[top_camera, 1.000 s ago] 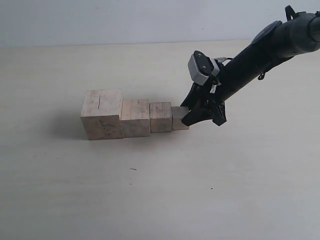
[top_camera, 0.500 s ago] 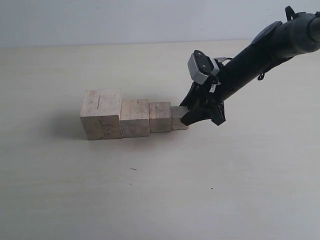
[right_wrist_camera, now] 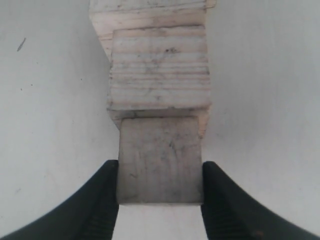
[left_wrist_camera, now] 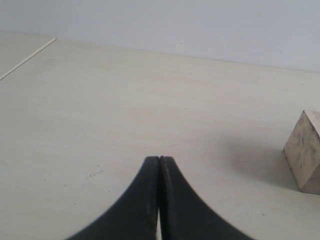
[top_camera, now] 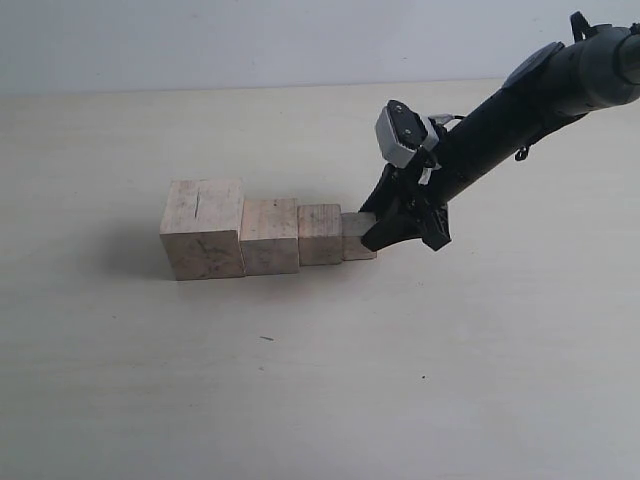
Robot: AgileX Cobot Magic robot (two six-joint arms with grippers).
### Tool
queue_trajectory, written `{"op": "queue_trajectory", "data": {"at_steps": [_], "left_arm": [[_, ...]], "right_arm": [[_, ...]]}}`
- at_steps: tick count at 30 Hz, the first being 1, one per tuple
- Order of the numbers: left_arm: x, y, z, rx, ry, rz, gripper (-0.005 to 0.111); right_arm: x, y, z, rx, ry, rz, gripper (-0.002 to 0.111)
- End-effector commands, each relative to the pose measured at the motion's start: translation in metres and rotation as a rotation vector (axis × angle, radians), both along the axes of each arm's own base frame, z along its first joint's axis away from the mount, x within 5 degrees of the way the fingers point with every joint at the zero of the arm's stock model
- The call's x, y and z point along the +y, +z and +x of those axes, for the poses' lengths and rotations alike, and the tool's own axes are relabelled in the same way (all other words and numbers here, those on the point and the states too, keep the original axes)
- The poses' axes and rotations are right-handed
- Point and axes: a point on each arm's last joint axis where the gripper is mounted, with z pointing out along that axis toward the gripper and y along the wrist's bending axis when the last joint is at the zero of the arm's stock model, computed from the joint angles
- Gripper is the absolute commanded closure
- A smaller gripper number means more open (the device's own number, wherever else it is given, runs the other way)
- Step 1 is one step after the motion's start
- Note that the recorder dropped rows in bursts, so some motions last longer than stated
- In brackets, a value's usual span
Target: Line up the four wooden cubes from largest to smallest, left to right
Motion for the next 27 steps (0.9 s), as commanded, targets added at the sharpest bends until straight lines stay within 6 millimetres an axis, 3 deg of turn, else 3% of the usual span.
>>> {"op": "queue_trajectory", "data": {"at_steps": [1,4,10,17,22,27], "left_arm": [[0.000,0.000,0.000,-0.017,0.004,-0.013,0.107],[0.000,0.000,0.000,-0.017,0.004,-0.013,0.107],[0.000,0.000,0.000,-0.017,0.004,-0.013,0.107],[0.000,0.000,0.000,-0.017,0.004,-0.013,0.107],[0.000,0.000,0.000,-0.017,0.004,-0.013,0.107],[0.000,0.000,0.000,-0.017,0.004,-0.013,0.107]], "right_arm": [[0.004,0.002,-0.002,0.040,-0.028,0.047,0.046],[0.006,0.003,-0.001,0.057,-0.061,0.062,0.031],[0.005,0.006,-0.001,0.077,-0.079,0.051,0.030],[0.000,0.039,-0.001,0.050,-0.132,-0.015,0.031],[-0.013,0.059,0.000,0.046,-0.285,-0.187,0.048],[-0.019,0.064,0.000,0.255,-0.617,-0.289,0.072]]}}
